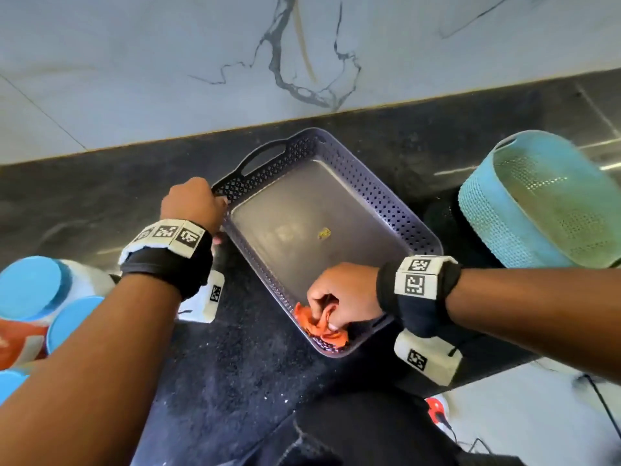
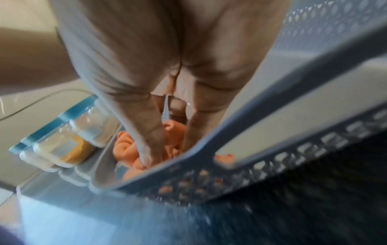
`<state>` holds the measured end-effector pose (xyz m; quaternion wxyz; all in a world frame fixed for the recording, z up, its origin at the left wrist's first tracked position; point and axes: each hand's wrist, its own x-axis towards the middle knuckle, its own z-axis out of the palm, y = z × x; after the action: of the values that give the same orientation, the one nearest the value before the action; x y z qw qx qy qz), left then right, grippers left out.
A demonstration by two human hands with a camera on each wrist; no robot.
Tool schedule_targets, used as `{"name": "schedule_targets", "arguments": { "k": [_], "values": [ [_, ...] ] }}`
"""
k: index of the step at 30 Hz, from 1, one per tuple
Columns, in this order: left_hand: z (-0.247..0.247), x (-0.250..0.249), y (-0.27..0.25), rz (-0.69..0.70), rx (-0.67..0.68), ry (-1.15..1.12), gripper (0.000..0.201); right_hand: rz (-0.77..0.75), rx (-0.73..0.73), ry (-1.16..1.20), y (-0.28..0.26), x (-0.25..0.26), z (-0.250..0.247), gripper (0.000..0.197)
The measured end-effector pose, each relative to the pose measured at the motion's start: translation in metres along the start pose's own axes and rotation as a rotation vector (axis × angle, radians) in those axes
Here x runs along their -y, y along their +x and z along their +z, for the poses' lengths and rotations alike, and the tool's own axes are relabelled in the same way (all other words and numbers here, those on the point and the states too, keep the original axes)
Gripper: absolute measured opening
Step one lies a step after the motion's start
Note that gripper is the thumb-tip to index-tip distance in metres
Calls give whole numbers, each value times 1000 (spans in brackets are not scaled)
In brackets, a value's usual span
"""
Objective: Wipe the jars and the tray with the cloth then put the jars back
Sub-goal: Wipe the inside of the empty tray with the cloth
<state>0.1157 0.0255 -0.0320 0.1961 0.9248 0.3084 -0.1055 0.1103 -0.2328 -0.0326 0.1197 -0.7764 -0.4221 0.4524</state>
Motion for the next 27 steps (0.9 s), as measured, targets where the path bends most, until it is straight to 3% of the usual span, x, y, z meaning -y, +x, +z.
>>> {"name": "schedule_targets", "arguments": {
  "k": [3,5,11,18,22,27],
  "values": [
    [4,-1,-19,5,66,-82,42,47,-223,183,21,5,-13,24],
    [13,-6,-36,11,182,-68,41,36,-281,306,31,13,-18,23],
    [40,-12,-58,-47,118,-71,30,59,-173,357,30,18,10,27],
    [43,-23,-67,16,116,117,61,-76,207,-196,20,17,-4,25],
    [41,-22,-67,38,146,188,75,-4,334,-455,13,-4,-27,34],
    [42,-21,-69,1,162,109,83,123,384,-673,-2,-26,-42,22]
  ]
}}
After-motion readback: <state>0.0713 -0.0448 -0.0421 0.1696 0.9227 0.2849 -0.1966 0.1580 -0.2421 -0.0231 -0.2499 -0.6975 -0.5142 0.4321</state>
